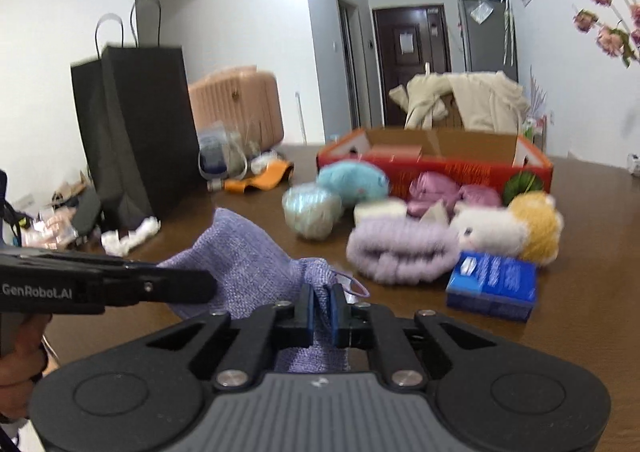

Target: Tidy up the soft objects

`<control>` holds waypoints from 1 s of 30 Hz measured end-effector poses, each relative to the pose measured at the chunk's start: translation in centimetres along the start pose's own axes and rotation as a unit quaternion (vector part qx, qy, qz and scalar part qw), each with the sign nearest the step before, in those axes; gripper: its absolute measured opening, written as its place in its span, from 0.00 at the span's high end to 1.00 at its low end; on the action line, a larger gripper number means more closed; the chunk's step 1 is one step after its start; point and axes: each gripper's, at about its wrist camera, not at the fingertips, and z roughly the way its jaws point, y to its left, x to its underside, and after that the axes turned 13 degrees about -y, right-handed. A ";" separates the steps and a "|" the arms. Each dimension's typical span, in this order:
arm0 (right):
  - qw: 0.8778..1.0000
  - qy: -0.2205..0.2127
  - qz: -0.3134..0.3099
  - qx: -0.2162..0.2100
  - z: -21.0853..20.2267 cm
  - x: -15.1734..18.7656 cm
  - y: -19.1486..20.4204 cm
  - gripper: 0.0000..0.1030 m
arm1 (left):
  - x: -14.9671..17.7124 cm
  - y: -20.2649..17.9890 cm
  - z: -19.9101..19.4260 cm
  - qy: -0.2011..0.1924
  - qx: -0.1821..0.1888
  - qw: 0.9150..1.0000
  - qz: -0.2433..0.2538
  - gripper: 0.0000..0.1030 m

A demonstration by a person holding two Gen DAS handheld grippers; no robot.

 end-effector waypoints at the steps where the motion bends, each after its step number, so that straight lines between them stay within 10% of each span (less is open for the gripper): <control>1: 1.000 -0.007 0.003 -0.001 -0.3 -0.6 -0.4 0.93 | -0.4 -0.2 0.3 -0.004 0.004 1.000 0.000 0.94; 10: 0.999 -0.038 0.021 -0.006 1.9 -8.9 -6.8 0.93 | -7.7 -0.9 7.7 -0.059 0.008 0.998 -0.014 0.93; 19: 0.999 0.019 0.031 -0.009 16.0 -19.8 -18.9 0.93 | -16.2 2.3 26.7 -0.012 -0.048 0.997 -0.051 0.93; 30: 0.984 0.155 0.067 0.052 37.3 -16.4 -27.0 0.93 | -14.2 9.9 43.3 0.123 -0.173 0.975 -0.063 0.91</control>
